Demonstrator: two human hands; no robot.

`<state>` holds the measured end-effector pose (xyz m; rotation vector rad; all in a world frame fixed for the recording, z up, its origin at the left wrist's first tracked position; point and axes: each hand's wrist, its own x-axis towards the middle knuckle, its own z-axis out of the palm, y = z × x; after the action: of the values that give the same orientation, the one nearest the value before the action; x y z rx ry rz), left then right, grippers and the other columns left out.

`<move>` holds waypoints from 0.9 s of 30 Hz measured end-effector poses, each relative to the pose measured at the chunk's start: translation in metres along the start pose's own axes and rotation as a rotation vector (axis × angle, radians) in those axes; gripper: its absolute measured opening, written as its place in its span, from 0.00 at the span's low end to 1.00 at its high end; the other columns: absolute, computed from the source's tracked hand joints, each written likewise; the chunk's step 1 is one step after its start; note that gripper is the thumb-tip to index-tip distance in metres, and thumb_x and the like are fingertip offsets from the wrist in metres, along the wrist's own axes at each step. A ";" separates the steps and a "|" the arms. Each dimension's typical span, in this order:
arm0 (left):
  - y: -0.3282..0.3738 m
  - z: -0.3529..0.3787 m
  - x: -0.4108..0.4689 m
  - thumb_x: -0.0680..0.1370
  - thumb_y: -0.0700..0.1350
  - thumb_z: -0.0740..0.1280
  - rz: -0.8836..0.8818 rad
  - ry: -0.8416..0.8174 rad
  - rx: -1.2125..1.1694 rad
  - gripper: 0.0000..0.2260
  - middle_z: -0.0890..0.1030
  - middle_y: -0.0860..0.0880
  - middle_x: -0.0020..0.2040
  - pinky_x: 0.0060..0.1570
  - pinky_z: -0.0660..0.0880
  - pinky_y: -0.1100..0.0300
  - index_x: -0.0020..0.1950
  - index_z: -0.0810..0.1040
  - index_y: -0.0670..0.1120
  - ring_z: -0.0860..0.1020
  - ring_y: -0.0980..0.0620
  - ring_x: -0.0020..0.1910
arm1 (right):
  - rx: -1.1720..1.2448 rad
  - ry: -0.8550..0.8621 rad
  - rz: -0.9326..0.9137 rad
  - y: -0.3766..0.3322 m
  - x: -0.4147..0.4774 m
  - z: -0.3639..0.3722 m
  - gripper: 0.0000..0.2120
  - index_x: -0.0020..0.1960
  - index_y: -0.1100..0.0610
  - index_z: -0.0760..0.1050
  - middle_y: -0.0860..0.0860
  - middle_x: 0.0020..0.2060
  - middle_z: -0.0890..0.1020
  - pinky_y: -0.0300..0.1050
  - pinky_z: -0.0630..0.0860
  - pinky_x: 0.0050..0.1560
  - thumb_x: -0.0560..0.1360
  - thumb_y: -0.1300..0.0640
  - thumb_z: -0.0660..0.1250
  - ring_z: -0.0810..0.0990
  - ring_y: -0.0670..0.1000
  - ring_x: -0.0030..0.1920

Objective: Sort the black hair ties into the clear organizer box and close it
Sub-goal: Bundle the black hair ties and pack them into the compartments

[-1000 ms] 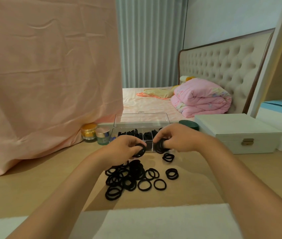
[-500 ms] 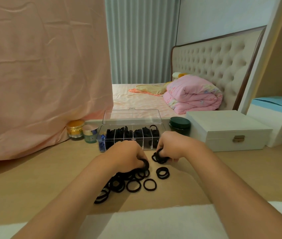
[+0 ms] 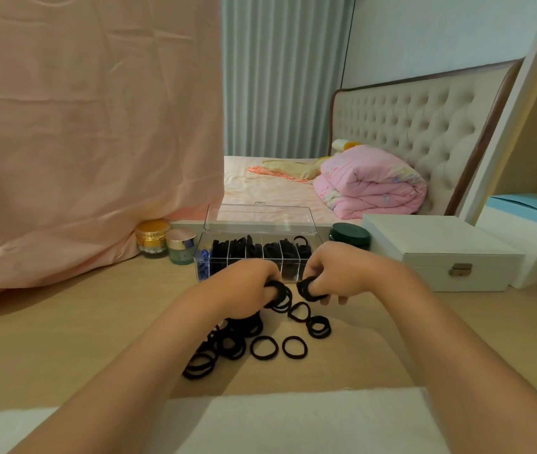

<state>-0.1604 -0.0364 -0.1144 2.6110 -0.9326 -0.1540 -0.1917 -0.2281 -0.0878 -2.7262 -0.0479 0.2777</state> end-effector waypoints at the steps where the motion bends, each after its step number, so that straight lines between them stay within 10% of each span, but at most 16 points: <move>1: -0.002 -0.001 0.001 0.81 0.45 0.66 -0.005 0.025 -0.066 0.06 0.80 0.53 0.51 0.50 0.77 0.61 0.56 0.77 0.53 0.79 0.55 0.49 | 0.091 -0.012 -0.018 -0.001 -0.004 -0.005 0.03 0.50 0.57 0.81 0.53 0.43 0.87 0.41 0.81 0.35 0.77 0.61 0.70 0.87 0.48 0.40; 12: -0.007 -0.001 0.002 0.78 0.44 0.69 -0.036 0.096 -0.299 0.07 0.84 0.56 0.46 0.50 0.80 0.61 0.53 0.83 0.54 0.81 0.58 0.46 | 0.054 -0.300 0.135 -0.004 -0.008 -0.006 0.12 0.60 0.56 0.78 0.57 0.48 0.86 0.42 0.82 0.36 0.79 0.66 0.66 0.87 0.52 0.38; 27: -0.007 -0.005 0.000 0.79 0.40 0.69 -0.208 0.040 -0.654 0.06 0.85 0.47 0.49 0.37 0.79 0.66 0.54 0.82 0.47 0.83 0.55 0.41 | -0.160 -0.244 0.175 -0.003 0.003 0.009 0.13 0.60 0.57 0.80 0.55 0.48 0.85 0.42 0.83 0.37 0.75 0.59 0.73 0.87 0.52 0.44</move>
<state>-0.1550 -0.0304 -0.1128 2.0778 -0.4804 -0.3867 -0.1907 -0.2214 -0.0955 -2.8427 0.1052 0.6833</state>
